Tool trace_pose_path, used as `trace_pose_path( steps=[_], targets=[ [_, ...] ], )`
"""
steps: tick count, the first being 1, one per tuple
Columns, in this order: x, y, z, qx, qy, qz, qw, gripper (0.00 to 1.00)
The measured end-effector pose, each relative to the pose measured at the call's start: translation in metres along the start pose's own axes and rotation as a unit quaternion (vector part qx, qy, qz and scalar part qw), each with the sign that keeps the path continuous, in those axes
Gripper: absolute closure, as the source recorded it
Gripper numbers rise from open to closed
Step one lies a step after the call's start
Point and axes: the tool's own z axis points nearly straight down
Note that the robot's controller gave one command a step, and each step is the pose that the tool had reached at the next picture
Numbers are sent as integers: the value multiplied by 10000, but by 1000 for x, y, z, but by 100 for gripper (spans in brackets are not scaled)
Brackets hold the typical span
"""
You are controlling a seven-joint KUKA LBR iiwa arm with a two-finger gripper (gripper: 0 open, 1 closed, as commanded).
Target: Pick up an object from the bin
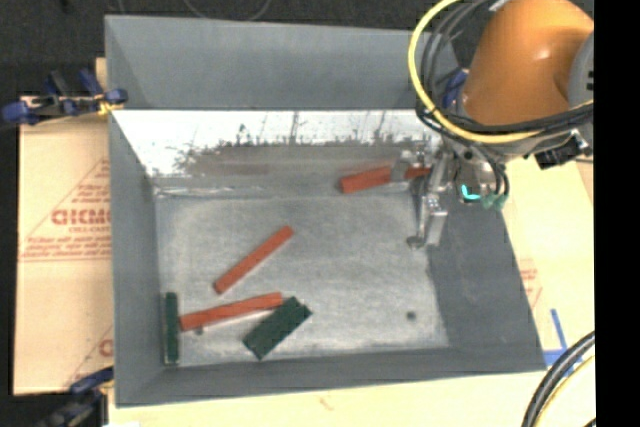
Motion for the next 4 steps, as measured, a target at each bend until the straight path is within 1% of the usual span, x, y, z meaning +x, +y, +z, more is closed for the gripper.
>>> trace_pose_path(
  steps=[1, 2, 3, 4],
  targets=[
    [-21, 28, 154, -9, 41, -336, 9994, 0],
    [69, 91, 158, -24, 52, -126, 9999, 0],
    [89, 154, 172, -9, -48, -2317, 9728, 0],
    [89, 153, 172, -11, -42, -2302, 9731, 100]
  ],
)
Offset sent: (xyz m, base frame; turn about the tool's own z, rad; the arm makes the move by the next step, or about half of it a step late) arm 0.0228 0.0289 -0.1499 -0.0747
